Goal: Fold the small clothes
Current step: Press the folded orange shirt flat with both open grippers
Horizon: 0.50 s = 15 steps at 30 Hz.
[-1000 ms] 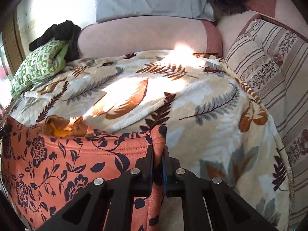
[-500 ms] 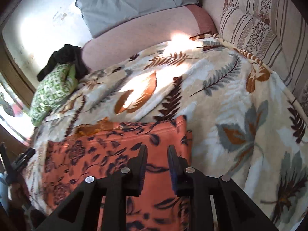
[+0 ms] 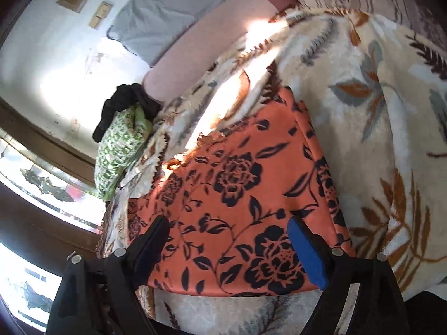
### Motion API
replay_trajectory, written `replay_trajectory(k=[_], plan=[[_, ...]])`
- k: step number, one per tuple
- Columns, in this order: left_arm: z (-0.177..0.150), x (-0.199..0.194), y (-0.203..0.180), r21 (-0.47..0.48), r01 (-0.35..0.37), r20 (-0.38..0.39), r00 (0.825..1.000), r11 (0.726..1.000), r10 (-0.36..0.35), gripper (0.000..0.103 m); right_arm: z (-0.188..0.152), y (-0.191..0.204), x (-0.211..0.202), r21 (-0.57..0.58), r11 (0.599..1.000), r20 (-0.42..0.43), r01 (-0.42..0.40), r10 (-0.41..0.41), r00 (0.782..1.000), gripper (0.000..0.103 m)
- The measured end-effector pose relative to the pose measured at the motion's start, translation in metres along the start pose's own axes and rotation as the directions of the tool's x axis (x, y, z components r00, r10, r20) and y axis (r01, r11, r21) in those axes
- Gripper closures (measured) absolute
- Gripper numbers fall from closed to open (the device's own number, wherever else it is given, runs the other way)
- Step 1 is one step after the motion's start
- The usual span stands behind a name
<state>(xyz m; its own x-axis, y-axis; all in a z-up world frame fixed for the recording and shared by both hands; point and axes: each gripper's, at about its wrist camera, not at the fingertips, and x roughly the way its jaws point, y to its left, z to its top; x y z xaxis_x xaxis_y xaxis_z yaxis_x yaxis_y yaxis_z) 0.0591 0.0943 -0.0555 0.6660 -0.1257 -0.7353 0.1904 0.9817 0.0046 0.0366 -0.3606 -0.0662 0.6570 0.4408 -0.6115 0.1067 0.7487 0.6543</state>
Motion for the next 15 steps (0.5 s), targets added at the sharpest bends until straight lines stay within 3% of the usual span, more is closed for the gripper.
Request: replay_trajectory(k=[2, 4, 5, 7, 11, 15], plan=[[-0.011, 0.005, -0.003, 0.013, -0.006, -0.008, 1.000, 1.000, 0.006, 0.019, -0.007, -0.003, 0.002, 0.010, 1.000, -0.005, -0.017, 0.017, 1.000, 0.014], [-0.024, 0.037, -0.005, 0.038, -0.023, -0.129, 0.991, 0.999, 0.028, 0.017, -0.017, -0.029, 0.024, 0.062, 0.996, -0.079, 0.063, -0.058, 0.995, 0.014], [-0.026, 0.041, -0.002, 0.019, -0.011, -0.133, 0.991, 1.000, 0.013, 0.016, -0.021, -0.045, 0.036, 0.110, 0.989, -0.134, 0.100, -0.085, 0.987, 0.015], [-0.019, 0.026, 0.005, -0.039, -0.009, -0.093, 0.996, 0.999, 0.005, 0.017, -0.021, -0.042, 0.024, 0.135, 0.989, -0.076, 0.060, -0.050, 0.996, 0.015], [-0.005, -0.002, 0.000, -0.045, 0.021, -0.009, 1.000, 0.999, -0.021, 0.017, -0.010, -0.015, 0.005, 0.042, 0.999, -0.037, 0.024, -0.023, 0.999, 0.015], [-0.008, -0.005, -0.015, -0.052, 0.098, 0.004, 0.995, 0.994, -0.098, 0.017, -0.006, -0.023, 0.012, 0.123, 0.991, -0.042, -0.058, 0.063, 0.997, 0.015]])
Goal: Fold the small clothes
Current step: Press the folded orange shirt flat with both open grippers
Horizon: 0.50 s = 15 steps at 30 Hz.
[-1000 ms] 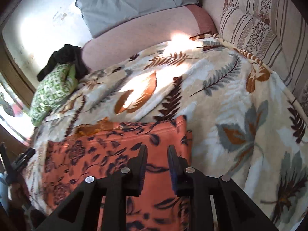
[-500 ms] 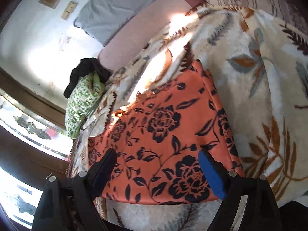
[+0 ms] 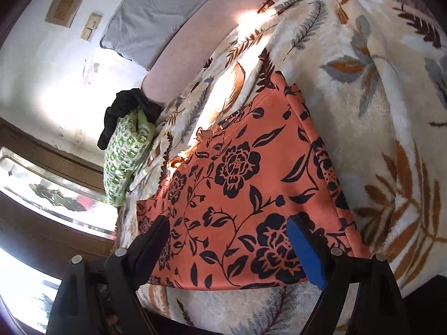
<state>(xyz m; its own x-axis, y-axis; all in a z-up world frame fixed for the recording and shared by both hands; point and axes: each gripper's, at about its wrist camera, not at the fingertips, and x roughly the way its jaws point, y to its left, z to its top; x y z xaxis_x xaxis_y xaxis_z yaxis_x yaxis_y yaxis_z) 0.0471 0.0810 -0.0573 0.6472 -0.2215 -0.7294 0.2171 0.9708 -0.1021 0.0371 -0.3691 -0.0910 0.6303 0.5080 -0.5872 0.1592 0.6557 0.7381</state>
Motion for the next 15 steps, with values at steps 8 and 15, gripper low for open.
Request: replay_trajectory(k=[8, 15], plan=[[-0.014, 0.036, -0.015, 0.072, -0.064, -0.116, 0.991, 0.995, 0.072, 0.017, 0.038, -0.007, 0.013, 0.033, 0.999, -0.062, -0.025, 0.027, 0.998, 0.014], [-0.012, 0.050, -0.012, 0.071, -0.073, -0.128, 0.988, 0.995, 0.082, 0.017, 0.136, -0.033, 0.076, 0.124, 0.990, -0.087, -0.063, 0.074, 0.994, 0.014]])
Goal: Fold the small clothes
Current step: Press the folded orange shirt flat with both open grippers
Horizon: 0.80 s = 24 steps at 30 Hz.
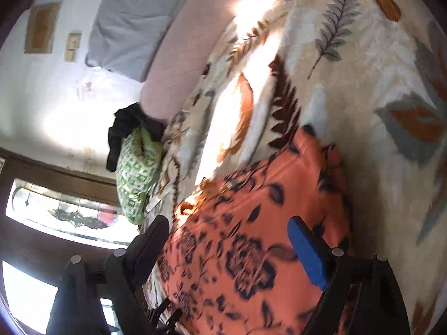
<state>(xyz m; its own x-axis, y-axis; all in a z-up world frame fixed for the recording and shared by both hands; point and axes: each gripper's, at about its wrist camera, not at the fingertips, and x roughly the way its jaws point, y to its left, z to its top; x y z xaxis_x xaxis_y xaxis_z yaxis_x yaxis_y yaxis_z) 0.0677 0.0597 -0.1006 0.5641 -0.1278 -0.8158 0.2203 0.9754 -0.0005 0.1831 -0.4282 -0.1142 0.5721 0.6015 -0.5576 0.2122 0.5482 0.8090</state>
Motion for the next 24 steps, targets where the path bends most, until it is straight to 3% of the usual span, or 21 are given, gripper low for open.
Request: replay_trajectory(k=[1, 3, 6, 8, 11, 14, 17, 19, 24], plan=[[0.001, -0.001, -0.001, 0.006, -0.005, 0.000, 1.000, 1.000, 0.005, 0.017, 0.012, -0.018, 0.010, 0.065, 0.997, -0.003, 0.039, -0.039, 0.999, 0.014], [0.002, -0.004, 0.000, 0.006, 0.001, -0.003, 1.000, 1.000, -0.001, 0.017, 0.016, -0.032, 0.006, 0.168, 0.985, 0.049, -0.050, 0.043, 0.998, 0.014], [0.006, -0.016, 0.010, -0.057, 0.034, 0.033, 0.999, 0.998, -0.032, 0.017, -0.009, -0.002, -0.016, 0.050, 0.999, 0.064, -0.021, 0.018, 0.998, 0.014], [0.008, -0.029, 0.018, -0.100, 0.043, 0.078, 0.996, 0.994, -0.035, 0.017, -0.039, 0.017, -0.029, -0.027, 1.000, 0.032, -0.015, 0.015, 0.999, 0.014], [0.005, -0.051, 0.032, -0.154, 0.036, 0.143, 0.990, 0.987, -0.014, 0.017, -0.092, 0.030, -0.046, -0.071, 0.996, -0.005, -0.050, 0.050, 0.999, 0.014], [-0.005, -0.060, 0.050, -0.227, 0.044, 0.142, 0.990, 0.973, -0.012, 0.017, -0.132, 0.018, -0.052, -0.071, 0.997, -0.010, -0.038, 0.037, 0.999, 0.014], [-0.017, -0.066, 0.068, -0.309, 0.084, 0.125, 0.991, 0.947, -0.047, 0.017, -0.147, -0.008, -0.044, -0.005, 0.998, -0.025, 0.055, -0.055, 0.998, 0.014], [-0.026, -0.072, 0.073, -0.332, 0.109, 0.136, 0.988, 0.937, -0.067, 0.017, -0.151, -0.005, -0.051, 0.015, 0.999, -0.004, 0.052, -0.052, 0.999, 0.014], [-0.032, -0.065, 0.074, -0.339, 0.149, 0.142, 0.984, 0.929, -0.106, 0.017, -0.161, 0.027, -0.065, -0.106, 0.994, 0.005, -0.035, 0.036, 0.999, 0.013]])
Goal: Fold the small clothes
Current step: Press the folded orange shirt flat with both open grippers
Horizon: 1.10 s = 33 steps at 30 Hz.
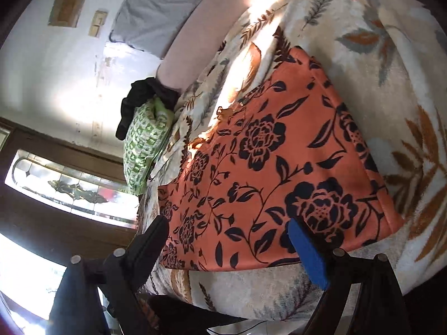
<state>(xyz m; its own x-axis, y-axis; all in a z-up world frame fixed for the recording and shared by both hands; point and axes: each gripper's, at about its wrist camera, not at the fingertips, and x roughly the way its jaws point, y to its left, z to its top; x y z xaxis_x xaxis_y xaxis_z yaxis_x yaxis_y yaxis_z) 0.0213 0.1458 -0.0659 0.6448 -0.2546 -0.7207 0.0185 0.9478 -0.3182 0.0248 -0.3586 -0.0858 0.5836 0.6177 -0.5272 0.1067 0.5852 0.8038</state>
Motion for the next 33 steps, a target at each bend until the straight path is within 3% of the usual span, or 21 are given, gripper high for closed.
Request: replay_trajectory(k=[1, 3, 4, 6, 11, 15, 19, 22, 24, 27, 30, 33], plan=[[-0.003, 0.012, 0.001, 0.023, -0.043, -0.037, 0.998, 0.999, 0.044, 0.017, 0.000, -0.005, 0.003, 0.010, 1.000, -0.003, 0.002, -0.002, 1.000, 0.013], [-0.013, 0.045, 0.009, 0.055, -0.175, -0.196, 0.963, 0.983, 0.183, 0.019, 0.000, -0.032, 0.011, 0.078, 0.992, -0.009, 0.099, -0.098, 0.995, 0.013], [-0.016, 0.042, 0.009, 0.066, -0.173, -0.172, 0.968, 0.983, 0.182, 0.019, -0.001, -0.047, 0.014, 0.139, 0.983, -0.016, 0.123, -0.122, 0.992, 0.014], [-0.013, 0.025, 0.002, 0.083, -0.168, -0.132, 0.975, 0.982, 0.178, 0.019, -0.004, -0.051, 0.003, 0.183, 0.982, 0.033, 0.045, -0.051, 0.998, 0.014], [0.023, 0.003, -0.014, 0.108, -0.088, -0.029, 0.995, 0.990, 0.092, 0.019, -0.005, -0.043, -0.010, 0.093, 0.992, 0.040, 0.084, -0.088, 0.995, 0.014], [0.075, 0.034, -0.014, 0.160, -0.070, -0.025, 0.997, 0.985, 0.075, 0.019, -0.003, -0.043, -0.012, 0.072, 0.994, 0.051, 0.083, -0.087, 0.995, 0.014], [0.121, 0.090, -0.014, 0.221, -0.113, -0.058, 0.990, 0.969, 0.128, 0.020, -0.002, -0.034, -0.009, -0.025, 0.991, 0.059, 0.132, -0.131, 0.990, 0.014], [0.141, 0.134, -0.007, 0.286, -0.259, -0.066, 0.955, 0.923, 0.289, 0.021, -0.004, -0.032, -0.003, -0.076, 0.986, 0.038, 0.149, -0.146, 0.989, 0.014], [0.148, 0.160, 0.008, 0.306, -0.364, -0.083, 0.910, 0.880, 0.406, 0.023, -0.003, -0.035, -0.001, -0.069, 0.988, 0.033, 0.138, -0.136, 0.990, 0.014], [0.152, 0.172, 0.028, 0.283, -0.418, -0.098, 0.883, 0.863, 0.460, 0.023, 0.000, -0.041, 0.000, -0.045, 0.992, 0.031, 0.122, -0.120, 0.992, 0.014], [0.152, 0.156, 0.030, 0.260, -0.379, -0.073, 0.909, 0.888, 0.410, 0.023, 0.002, -0.041, 0.004, -0.051, 0.991, 0.024, 0.124, -0.123, 0.992, 0.014], [0.151, 0.121, 0.013, 0.258, -0.344, 0.007, 0.935, 0.903, 0.354, 0.023, 0.003, -0.039, 0.004, -0.054, 0.991, 0.028, 0.125, -0.124, 0.992, 0.013]])
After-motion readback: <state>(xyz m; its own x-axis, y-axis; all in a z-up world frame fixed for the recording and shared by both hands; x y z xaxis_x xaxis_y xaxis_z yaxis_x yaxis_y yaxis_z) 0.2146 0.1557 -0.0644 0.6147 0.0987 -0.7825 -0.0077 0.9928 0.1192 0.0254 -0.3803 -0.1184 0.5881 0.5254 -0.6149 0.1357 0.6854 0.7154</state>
